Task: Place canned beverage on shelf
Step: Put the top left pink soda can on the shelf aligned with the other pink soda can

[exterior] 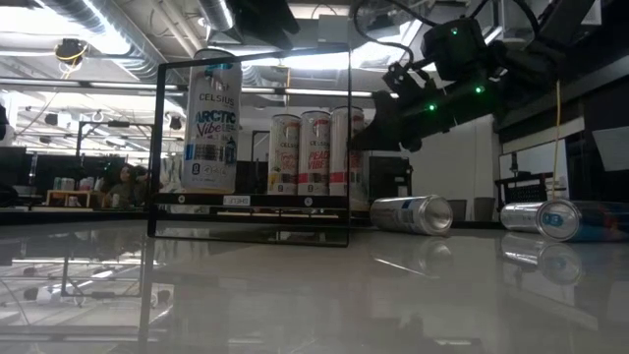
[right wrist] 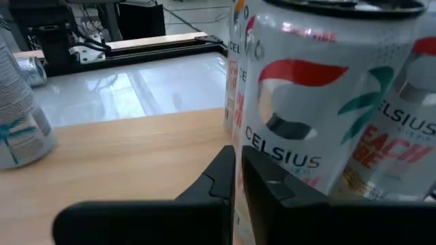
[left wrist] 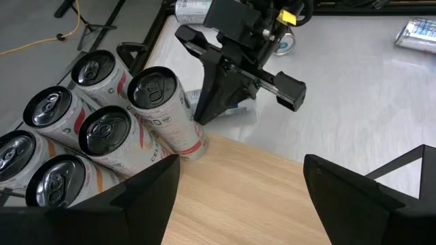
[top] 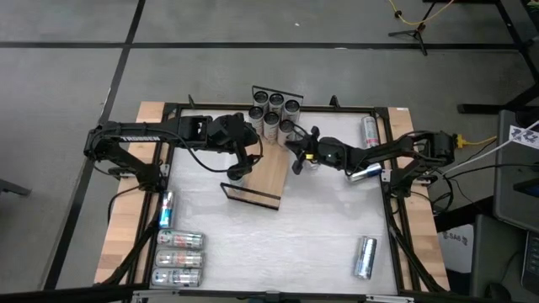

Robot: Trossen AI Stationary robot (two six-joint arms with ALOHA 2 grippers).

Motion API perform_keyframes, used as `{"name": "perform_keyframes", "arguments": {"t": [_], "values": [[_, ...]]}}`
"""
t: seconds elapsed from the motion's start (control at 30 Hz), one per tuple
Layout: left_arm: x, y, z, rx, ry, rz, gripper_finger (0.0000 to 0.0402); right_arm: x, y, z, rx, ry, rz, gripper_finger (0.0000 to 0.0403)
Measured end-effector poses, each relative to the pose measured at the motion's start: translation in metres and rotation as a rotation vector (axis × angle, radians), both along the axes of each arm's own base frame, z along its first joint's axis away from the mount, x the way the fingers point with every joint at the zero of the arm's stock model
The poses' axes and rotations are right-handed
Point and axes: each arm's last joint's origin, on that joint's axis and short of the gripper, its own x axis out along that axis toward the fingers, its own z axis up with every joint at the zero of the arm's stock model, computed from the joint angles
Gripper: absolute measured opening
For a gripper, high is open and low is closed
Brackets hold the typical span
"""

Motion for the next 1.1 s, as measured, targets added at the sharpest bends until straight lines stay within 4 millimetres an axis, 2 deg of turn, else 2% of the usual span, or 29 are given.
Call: {"name": "perform_keyframes", "arguments": {"t": [0.43, 0.77, 1.1], "values": [[0.000, 0.000, 0.000, 0.000, 0.000, 0.000, 0.0306, 0.004, -0.001, -0.002, -0.002, -0.004, 0.000, 0.0024], [0.000, 0.000, 0.000, -0.013, -0.006, 0.011, 0.0306, 0.023, -0.006, -0.007, -0.055, 0.045, -0.032, 0.0024], [0.000, 0.000, 0.000, -0.012, -0.005, 0.011, 0.0306, 0.023, -0.007, -0.007, -0.085, 0.074, -0.068, 0.0024]]}}
